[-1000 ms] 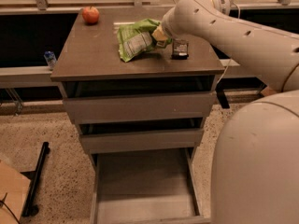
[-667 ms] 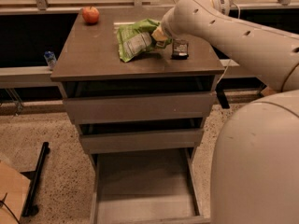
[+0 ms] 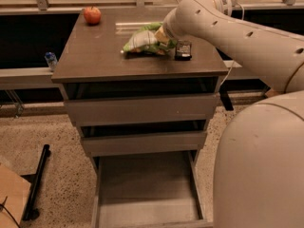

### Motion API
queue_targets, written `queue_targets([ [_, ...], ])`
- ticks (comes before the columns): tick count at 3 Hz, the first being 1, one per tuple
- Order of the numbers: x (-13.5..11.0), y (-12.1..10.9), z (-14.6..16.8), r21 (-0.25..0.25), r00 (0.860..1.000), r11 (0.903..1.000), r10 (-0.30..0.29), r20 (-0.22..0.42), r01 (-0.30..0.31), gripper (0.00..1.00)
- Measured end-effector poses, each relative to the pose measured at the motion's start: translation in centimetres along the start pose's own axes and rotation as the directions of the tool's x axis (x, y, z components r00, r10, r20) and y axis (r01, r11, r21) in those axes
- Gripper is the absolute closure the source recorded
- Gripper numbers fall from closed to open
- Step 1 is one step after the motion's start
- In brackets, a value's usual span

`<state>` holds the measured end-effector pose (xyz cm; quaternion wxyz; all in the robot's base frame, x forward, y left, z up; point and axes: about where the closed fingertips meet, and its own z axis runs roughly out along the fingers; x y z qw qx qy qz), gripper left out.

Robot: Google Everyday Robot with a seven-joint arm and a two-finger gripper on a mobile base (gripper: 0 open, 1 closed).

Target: Pick green rice chip bag from bottom drawer and place on counter

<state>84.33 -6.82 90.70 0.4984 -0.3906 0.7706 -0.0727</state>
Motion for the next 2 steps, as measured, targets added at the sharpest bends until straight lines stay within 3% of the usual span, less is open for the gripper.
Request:
queue_targets([
  [1, -0.01, 0.13, 0.1, -0.002, 1.0, 1.0, -0.001, 0.0, 0.001, 0.0],
  [2, -0.01, 0.14, 0.1, -0.002, 1.0, 1.0, -0.001, 0.0, 0.001, 0.0],
])
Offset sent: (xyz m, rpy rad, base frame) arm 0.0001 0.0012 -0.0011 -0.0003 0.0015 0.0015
